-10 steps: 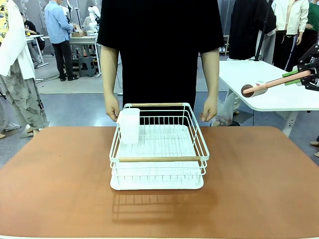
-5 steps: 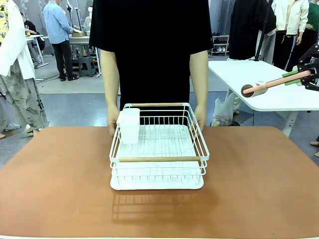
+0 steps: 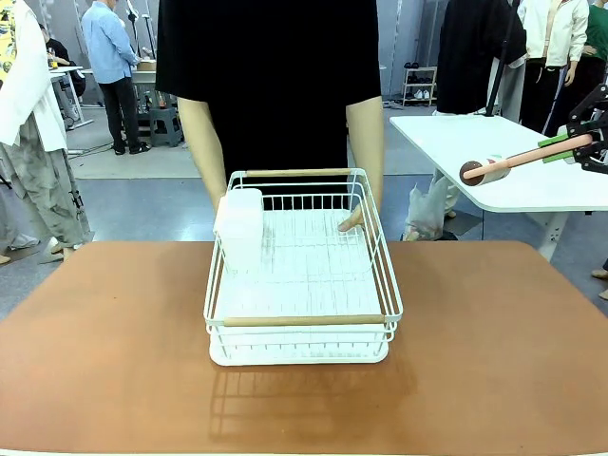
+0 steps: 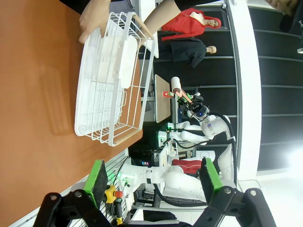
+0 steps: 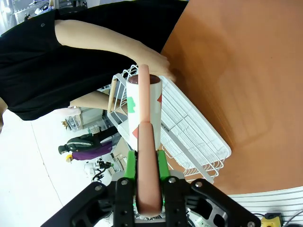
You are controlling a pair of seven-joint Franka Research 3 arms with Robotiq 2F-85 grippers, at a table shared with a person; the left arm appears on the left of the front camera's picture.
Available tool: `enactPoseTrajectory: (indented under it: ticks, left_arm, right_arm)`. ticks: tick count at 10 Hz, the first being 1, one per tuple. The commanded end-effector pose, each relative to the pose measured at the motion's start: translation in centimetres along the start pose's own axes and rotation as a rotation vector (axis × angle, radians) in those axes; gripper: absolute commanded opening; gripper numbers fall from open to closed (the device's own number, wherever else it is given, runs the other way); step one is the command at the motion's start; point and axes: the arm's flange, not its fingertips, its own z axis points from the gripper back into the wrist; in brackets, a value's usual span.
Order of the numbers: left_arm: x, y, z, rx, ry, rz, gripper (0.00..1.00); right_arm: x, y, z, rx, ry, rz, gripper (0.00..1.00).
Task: Clean the table.
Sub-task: Clean the table with the Lint Roller when the human lifts the Dish drying rack.
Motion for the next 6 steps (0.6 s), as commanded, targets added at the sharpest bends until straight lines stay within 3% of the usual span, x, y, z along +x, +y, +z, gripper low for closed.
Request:
enactPoseTrajectory:
  ticks: [1, 6]
  left_arm:
    - [-0.14, -0.10, 0.17, -0.003, -0.001, -0.003, 1.00]
    - [-0.14, -0.10, 0.17, -0.003, -0.001, -0.003, 1.00]
  right_arm:
    - [-0.13, 0.35, -0.21, 0.010, -0.012, 0.001, 0.00]
    - [-0.13, 0.35, -0.21, 0.010, -0.012, 0.001, 0.00]
